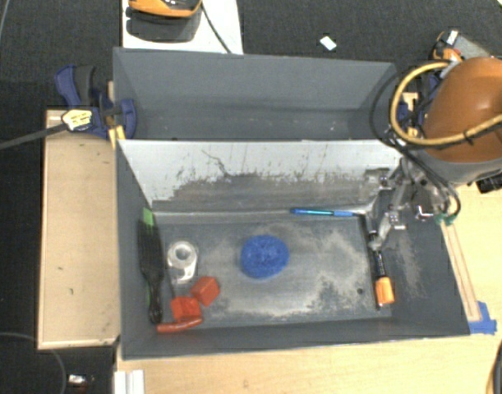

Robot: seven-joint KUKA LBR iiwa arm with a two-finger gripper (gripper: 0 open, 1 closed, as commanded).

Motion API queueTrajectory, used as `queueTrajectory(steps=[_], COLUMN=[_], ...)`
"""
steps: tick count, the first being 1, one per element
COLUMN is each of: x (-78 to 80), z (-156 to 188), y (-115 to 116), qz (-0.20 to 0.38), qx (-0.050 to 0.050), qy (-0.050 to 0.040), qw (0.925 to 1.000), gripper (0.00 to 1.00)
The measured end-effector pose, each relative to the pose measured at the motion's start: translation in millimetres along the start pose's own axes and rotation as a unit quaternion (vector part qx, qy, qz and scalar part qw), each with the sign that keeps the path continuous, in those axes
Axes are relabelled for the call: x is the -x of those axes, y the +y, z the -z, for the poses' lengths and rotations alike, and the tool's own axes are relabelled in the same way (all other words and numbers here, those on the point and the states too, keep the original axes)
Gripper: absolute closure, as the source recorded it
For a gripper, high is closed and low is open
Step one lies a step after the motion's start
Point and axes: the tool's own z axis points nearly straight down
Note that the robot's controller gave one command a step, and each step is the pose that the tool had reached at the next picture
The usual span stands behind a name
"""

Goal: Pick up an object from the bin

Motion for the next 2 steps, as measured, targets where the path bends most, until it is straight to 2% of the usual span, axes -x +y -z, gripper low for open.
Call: queueTrajectory(steps=[1, 2], x=[1.7, 12.8], z=[3.9, -37.7], y=[0.2, 61.2], qz=[0.001, 0.018], qx=[-0.001, -0.001], qy=[-0.0038, -0.0055], qw=[1.0000, 0.9998], gripper=[0.00, 0.00])
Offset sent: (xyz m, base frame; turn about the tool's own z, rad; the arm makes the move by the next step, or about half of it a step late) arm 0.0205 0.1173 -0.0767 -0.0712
